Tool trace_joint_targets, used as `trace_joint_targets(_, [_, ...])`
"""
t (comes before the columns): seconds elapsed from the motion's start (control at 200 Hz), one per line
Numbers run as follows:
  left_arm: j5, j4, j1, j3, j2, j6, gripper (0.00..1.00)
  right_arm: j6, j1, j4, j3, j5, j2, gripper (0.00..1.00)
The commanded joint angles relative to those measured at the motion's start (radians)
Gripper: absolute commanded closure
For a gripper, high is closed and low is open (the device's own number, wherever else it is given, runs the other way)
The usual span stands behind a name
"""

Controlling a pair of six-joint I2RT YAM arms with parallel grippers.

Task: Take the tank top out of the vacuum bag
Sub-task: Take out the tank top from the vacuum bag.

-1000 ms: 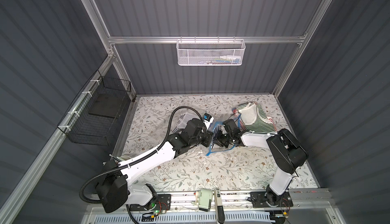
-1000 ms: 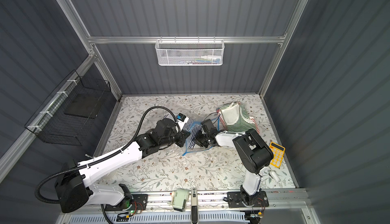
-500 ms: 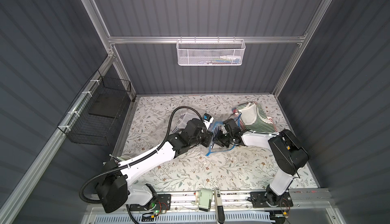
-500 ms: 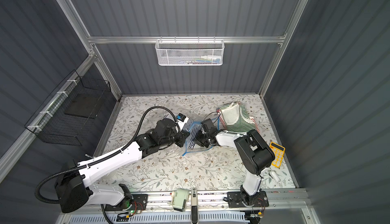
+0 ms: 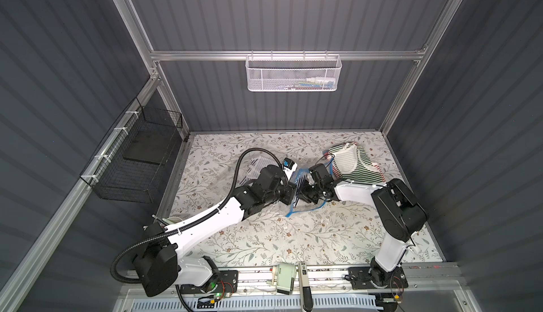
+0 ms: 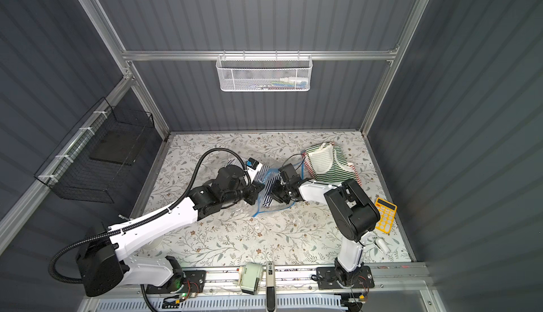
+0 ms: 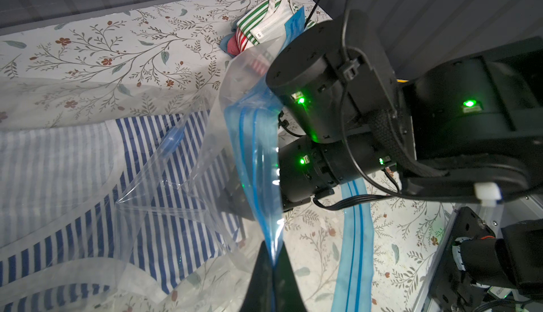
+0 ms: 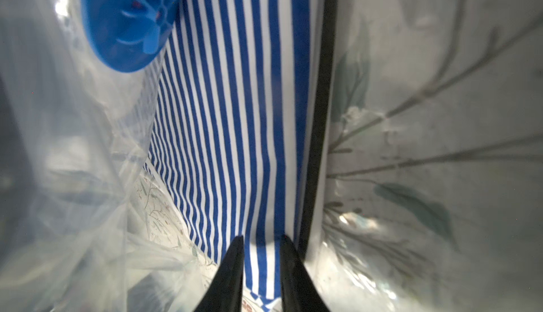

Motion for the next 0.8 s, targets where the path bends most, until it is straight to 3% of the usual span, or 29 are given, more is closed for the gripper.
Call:
trace_joint_targets(0.0, [-0.008,-0.026,-0.004,0.016,-0.027,0.019,1.00,-0.019,-0.004,-0.035,0.024,0.012,0.019,0.76])
trace_joint_targets(0.795, [-0.009,-0.027,-0.004,0.012,-0.018,0.020,1.00,-0.053,-0.011,-0.053,0.065,0.037,0.059,0.76])
